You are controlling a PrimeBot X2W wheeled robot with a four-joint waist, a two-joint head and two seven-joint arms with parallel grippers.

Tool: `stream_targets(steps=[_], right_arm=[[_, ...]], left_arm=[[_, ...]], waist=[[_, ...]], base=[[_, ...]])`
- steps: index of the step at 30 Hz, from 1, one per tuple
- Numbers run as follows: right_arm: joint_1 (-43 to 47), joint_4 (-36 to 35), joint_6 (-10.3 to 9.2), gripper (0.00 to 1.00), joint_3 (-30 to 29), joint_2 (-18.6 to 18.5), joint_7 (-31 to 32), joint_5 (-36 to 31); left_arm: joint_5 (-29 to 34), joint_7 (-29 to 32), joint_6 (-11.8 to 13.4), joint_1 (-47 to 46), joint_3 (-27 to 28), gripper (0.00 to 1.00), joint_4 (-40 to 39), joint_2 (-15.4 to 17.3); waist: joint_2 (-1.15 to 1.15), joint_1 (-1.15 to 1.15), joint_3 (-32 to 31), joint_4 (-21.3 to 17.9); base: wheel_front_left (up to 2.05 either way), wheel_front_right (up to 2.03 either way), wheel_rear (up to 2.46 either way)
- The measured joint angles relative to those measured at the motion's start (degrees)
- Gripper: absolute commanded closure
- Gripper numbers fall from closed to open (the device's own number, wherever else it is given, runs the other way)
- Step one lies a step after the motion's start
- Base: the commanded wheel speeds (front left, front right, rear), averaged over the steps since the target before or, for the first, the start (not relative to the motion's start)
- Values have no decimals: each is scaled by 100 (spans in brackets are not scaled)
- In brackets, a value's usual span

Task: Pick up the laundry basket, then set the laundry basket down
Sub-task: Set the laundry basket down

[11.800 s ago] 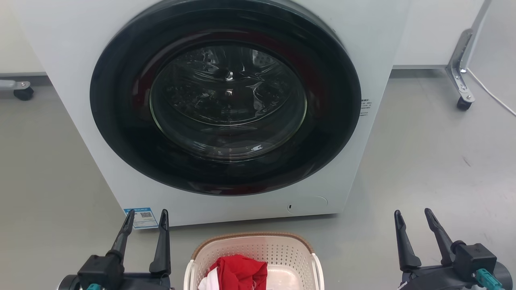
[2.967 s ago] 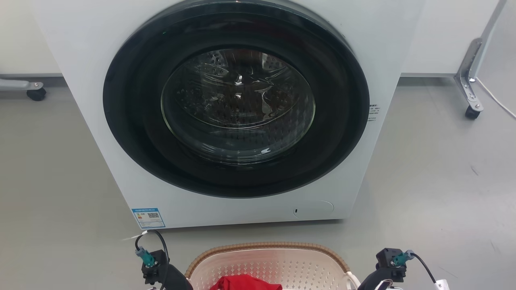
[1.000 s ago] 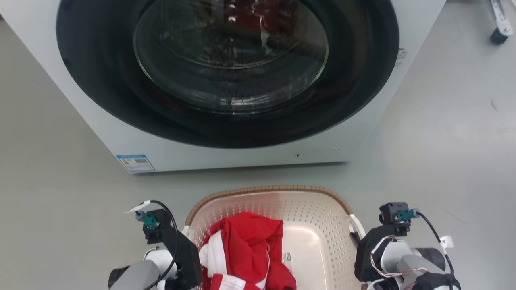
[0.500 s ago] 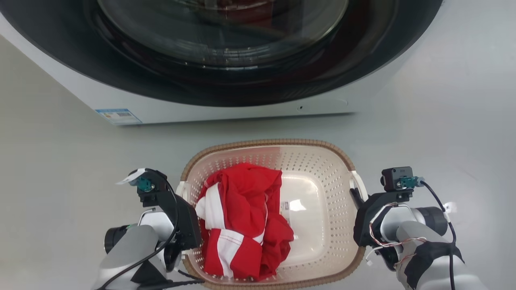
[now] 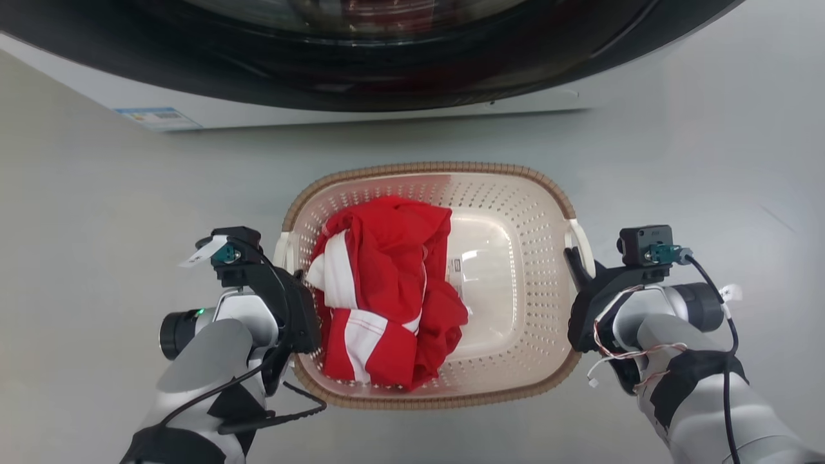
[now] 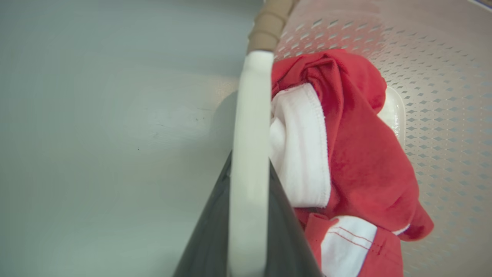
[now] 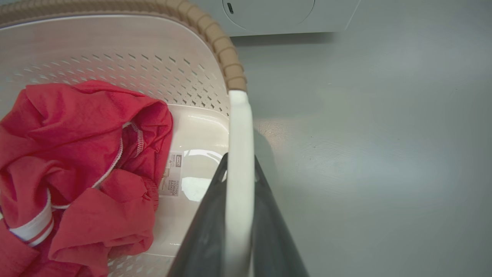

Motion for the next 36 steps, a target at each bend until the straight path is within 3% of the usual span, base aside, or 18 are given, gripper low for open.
stream_targets(steps=[22, 36], right_arm=[[-550, -5, -82, 100, 74, -129, -565, -208], [-657, 45, -97, 100, 90, -118, -679, -212]], left_arm=[[241, -1016, 20, -565, -31, 100, 22, -23], [240, -1181, -5, -691, -23, 100, 200, -43]], waist=[[0, 0, 1123, 99], [-1, -2, 1445, 104]], base=[[0, 0, 0], [0, 0, 0]])
